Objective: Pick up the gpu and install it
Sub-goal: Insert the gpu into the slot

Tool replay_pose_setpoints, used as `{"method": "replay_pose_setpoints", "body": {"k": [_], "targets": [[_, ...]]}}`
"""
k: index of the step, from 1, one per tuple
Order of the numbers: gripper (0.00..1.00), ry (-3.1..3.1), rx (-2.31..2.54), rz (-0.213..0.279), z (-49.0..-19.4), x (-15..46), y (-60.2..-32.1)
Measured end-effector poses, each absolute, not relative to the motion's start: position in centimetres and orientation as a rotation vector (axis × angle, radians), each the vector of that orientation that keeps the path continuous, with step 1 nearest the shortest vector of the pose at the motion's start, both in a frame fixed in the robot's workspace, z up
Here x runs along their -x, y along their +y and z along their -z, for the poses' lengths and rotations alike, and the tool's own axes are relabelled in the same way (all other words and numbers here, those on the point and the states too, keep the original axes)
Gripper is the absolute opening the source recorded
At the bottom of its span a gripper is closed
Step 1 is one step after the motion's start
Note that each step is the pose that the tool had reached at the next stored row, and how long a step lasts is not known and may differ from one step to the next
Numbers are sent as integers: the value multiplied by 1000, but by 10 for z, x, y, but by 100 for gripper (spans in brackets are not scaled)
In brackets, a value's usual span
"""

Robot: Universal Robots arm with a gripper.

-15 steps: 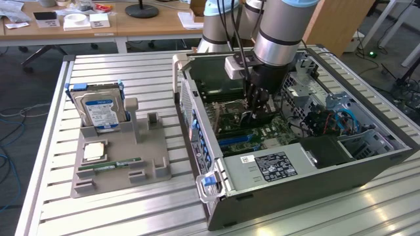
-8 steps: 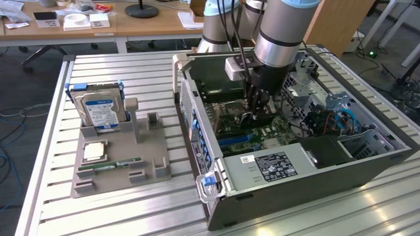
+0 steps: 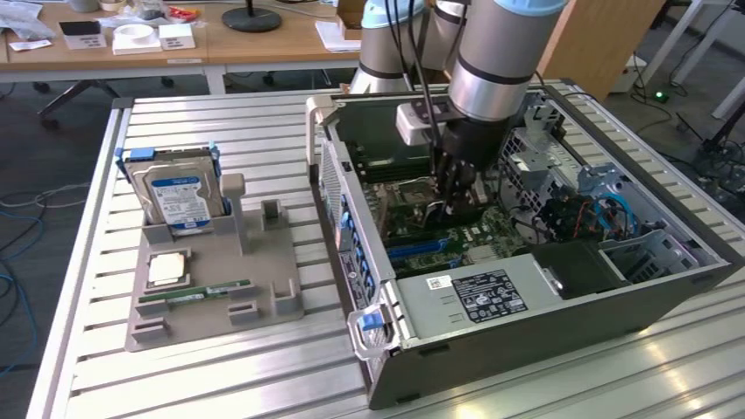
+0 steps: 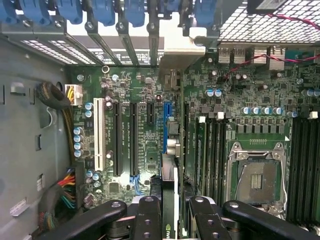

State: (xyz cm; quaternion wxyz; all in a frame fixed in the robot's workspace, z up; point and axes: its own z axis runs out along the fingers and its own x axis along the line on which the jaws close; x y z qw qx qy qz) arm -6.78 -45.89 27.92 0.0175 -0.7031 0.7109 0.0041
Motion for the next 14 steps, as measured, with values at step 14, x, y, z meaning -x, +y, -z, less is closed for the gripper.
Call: {"method": "replay_pose_setpoints", "body": {"k": [14], "targets": [[26,2209,2185,-13,-275,76,-460]]}}
